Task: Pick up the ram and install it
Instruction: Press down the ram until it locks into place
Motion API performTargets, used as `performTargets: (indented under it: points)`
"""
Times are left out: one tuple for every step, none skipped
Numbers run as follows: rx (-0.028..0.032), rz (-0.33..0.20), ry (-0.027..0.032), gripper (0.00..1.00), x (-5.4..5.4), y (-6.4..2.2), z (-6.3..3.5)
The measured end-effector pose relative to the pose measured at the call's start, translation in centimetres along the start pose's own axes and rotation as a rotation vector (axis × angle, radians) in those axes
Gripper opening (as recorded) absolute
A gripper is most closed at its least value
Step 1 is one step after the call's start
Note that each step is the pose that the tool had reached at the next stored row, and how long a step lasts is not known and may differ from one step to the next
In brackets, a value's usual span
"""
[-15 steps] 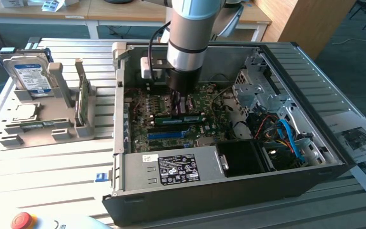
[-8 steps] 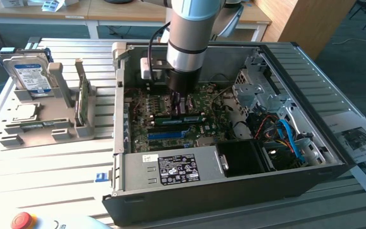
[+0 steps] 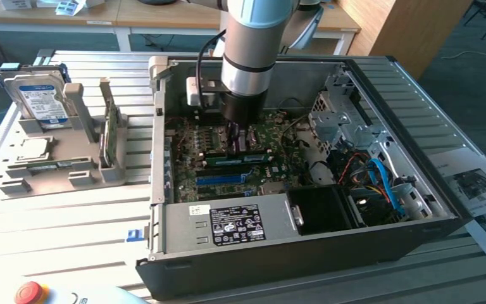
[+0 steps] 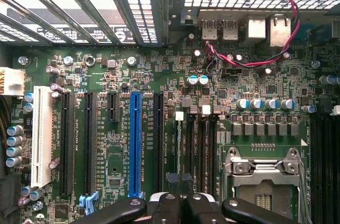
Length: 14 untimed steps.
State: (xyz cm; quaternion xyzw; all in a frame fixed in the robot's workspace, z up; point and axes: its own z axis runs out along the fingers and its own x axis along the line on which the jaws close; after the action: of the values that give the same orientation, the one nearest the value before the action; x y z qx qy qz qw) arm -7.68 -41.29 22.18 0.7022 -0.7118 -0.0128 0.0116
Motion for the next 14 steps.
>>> performTargets:
  points:
    - [0.0001,0.0,-0.0001,0.11,0.0,0.0,0.0]
    - [0.0002,0.0,-0.0003,0.11,0.0,0.0,-0.02]
    - [0.0004,0.0,-0.0008,0.11,0.0,0.0,-0.07]
    - [0.0005,0.0,-0.0012,0.11,0.0,0.0,-0.14]
    - [0.0003,0.0,-0.0006,0.11,0.0,0.01,-0.27]
    - [0.0,0.0,-0.0001,0.11,0.0,0.01,-0.42]
    - [0.0001,0.0,-0.0002,0.11,0.0,0.02,-0.58]
    - [0.0001,0.0,-0.0001,0.11,0.0,0.03,-0.75]
    - [0.0001,0.0,-0.0001,0.11,0.0,0.03,-0.95]
    - [0.0,0.0,-0.0001,0.11,0.0,0.04,-1.15]
    - [0.0001,0.0,-0.0002,0.11,0.0,0.04,-1.37]
    - [0.0001,0.0,-0.0002,0.11,0.0,0.04,-1.59]
    - [0.0,0.0,-0.0001,0.11,0.0,0.05,-1.83]
    - [0.0001,0.0,-0.0001,0.11,0.0,0.05,-2.07]
